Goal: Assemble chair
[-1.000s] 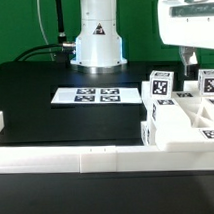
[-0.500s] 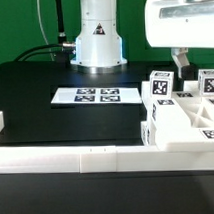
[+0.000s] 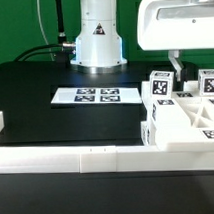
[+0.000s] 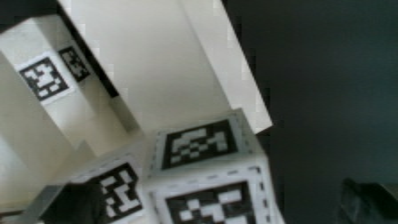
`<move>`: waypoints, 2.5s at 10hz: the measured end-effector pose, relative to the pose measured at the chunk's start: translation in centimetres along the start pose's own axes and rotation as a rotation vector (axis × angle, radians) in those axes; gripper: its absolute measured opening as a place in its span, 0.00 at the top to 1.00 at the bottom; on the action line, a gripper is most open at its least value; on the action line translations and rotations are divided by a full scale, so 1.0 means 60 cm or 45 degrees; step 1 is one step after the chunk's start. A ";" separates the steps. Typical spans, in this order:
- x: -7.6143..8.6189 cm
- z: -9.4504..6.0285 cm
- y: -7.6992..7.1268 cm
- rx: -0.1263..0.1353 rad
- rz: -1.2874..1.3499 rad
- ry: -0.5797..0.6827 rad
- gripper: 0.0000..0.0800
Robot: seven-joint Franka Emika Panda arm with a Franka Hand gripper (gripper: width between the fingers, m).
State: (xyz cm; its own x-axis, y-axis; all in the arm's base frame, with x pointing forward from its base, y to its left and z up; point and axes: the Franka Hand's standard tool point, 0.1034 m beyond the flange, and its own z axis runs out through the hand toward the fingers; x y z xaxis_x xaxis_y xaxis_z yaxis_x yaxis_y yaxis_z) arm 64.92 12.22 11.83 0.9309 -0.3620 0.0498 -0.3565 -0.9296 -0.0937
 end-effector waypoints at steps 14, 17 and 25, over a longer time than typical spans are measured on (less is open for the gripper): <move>0.000 0.003 0.003 0.002 0.448 0.006 0.64; 0.002 0.003 0.006 0.004 0.693 0.012 0.64; -0.011 0.004 0.006 0.127 1.730 -0.041 0.64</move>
Offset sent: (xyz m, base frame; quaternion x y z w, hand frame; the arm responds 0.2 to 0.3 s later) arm -0.0021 -0.0040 -0.0034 0.0085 0.0094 -0.1375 0.9904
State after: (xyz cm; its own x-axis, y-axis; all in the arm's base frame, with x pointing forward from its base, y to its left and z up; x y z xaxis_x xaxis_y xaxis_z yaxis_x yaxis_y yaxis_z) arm 64.17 12.11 11.52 -0.1446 -0.9763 -0.1612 -0.9788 0.1650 -0.1210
